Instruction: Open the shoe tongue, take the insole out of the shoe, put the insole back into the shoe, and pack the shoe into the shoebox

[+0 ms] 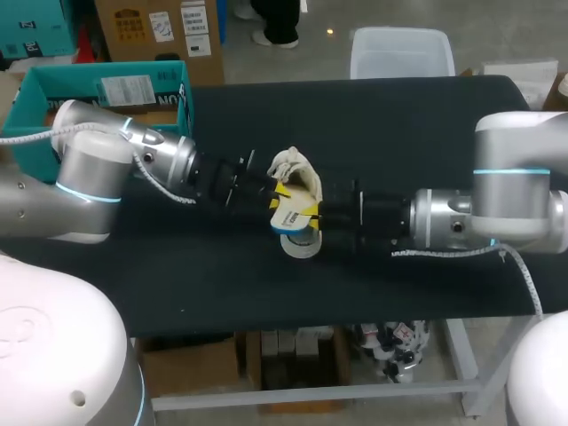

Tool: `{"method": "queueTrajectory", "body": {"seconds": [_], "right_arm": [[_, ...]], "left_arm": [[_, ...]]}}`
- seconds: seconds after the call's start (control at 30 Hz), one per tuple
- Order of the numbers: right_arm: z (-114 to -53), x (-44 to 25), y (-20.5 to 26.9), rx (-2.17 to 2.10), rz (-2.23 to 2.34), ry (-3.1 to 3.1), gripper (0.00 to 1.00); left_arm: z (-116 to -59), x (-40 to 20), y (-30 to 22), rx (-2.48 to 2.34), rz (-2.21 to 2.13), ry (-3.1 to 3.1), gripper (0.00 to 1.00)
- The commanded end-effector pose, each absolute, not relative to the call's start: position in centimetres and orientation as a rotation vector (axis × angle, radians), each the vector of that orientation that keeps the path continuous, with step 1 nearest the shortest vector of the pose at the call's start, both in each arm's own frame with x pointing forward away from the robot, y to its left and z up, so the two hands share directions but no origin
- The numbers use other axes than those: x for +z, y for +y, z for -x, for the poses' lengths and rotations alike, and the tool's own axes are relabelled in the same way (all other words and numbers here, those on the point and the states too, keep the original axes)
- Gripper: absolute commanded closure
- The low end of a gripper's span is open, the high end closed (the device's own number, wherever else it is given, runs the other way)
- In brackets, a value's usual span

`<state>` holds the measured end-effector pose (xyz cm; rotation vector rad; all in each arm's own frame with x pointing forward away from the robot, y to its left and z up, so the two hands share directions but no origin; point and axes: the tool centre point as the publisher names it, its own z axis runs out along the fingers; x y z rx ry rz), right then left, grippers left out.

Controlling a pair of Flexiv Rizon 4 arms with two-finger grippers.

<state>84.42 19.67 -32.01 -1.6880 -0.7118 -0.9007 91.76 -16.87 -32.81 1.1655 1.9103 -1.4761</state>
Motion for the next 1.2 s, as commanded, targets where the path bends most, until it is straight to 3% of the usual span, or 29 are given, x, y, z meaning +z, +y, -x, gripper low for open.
{"method": "queueTrajectory", "body": {"seconds": [0.03,0.1,0.17,0.2,1.2], "right_arm": [[-84.8,-33.1,19.5,-0.919,1.654,-0.692,1.00],[-84.7,-33.2,19.4,-0.927,1.651,-0.683,1.00],[-84.6,-33.2,19.4,-0.932,1.652,-0.675,1.00],[-84.6,-33.3,19.4,-0.934,1.651,-0.673,1.00],[-87.9,-35.1,20.3,-0.885,1.698,-0.639,1.00]], "left_arm": [[-91.1,-32.0,-16.7,-1.461,-1.202,1.911,0.40],[-90.7,-31.7,-16.7,-1.463,-1.222,1.904,0.44],[-90.5,-31.5,-16.7,-1.454,-1.237,1.897,0.70],[-90.5,-31.4,-16.8,-1.451,-1.244,1.896,1.00],[-92.7,-33.4,-17.4,-1.402,-1.338,1.989,1.00]]}}
